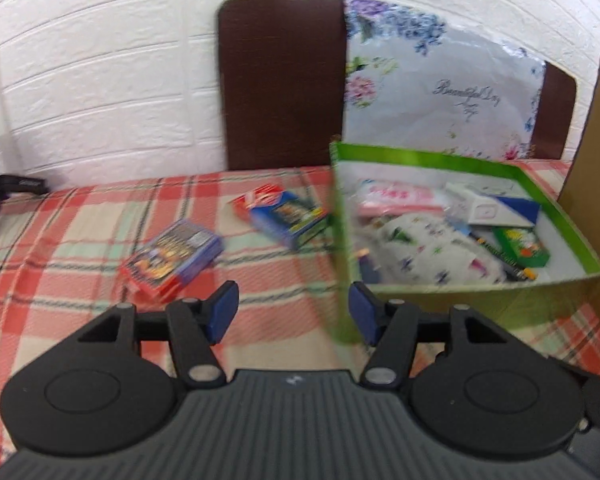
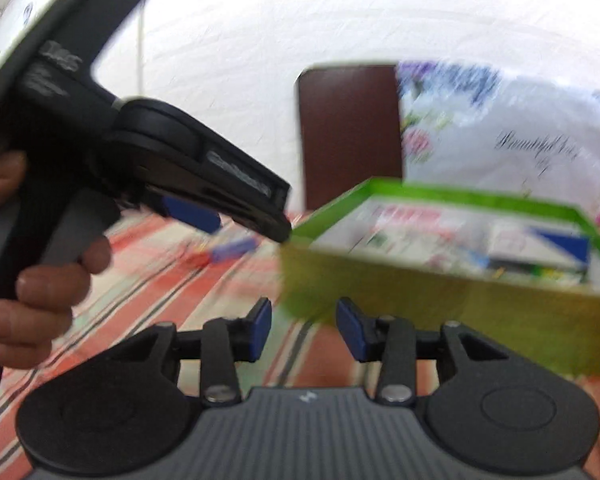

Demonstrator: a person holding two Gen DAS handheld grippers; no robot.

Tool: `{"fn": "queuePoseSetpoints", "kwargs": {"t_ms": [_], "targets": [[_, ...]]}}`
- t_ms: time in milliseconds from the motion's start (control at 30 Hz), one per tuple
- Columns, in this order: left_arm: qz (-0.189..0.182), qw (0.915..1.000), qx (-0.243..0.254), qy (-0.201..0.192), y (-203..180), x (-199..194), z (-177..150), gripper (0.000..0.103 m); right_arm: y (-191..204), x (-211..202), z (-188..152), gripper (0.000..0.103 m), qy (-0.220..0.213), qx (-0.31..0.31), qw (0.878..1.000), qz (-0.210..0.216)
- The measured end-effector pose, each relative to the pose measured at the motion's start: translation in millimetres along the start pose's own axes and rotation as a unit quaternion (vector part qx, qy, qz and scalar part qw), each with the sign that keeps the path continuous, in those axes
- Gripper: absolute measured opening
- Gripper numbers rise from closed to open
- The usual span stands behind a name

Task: Organize objects
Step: 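Carry the keychain into the green box and open the left gripper, then grasp the blue playing-card deck with the right gripper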

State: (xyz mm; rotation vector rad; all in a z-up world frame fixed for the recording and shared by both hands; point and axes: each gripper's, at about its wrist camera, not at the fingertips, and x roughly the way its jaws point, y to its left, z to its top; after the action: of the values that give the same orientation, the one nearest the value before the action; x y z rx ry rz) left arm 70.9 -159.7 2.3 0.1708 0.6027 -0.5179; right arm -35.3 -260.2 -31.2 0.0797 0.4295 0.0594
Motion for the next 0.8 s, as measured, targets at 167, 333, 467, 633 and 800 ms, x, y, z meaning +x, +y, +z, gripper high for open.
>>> {"fn": "queuePoseSetpoints", "kwargs": {"t_ms": [167,333,467,633,800], "targets": [[0.073,0.9970,-0.010,0.026,50,0,-31,0.063,37,7,-11,0.041,0.060,-0.026,0.997,0.045],[0.158,0.9859,-0.038,0.040,115,0,-58,0.063,68,23,-8,0.052,0.082,-0.063,0.993,0.060],[0.176,0.9797,-0.096,-0.012,163,-8,-84,0.090,83,62,9,0.062,0.095,-0.039,0.994,0.045],[0.163,0.9782,-0.126,-0.027,172,-11,-85,0.091,90,133,43,0.089,0.074,0.037,0.996,0.029],[0.148,0.9789,-0.136,-0.035,175,-12,-88,0.093,91,201,70,0.091,0.101,0.144,0.984,-0.017]]}}
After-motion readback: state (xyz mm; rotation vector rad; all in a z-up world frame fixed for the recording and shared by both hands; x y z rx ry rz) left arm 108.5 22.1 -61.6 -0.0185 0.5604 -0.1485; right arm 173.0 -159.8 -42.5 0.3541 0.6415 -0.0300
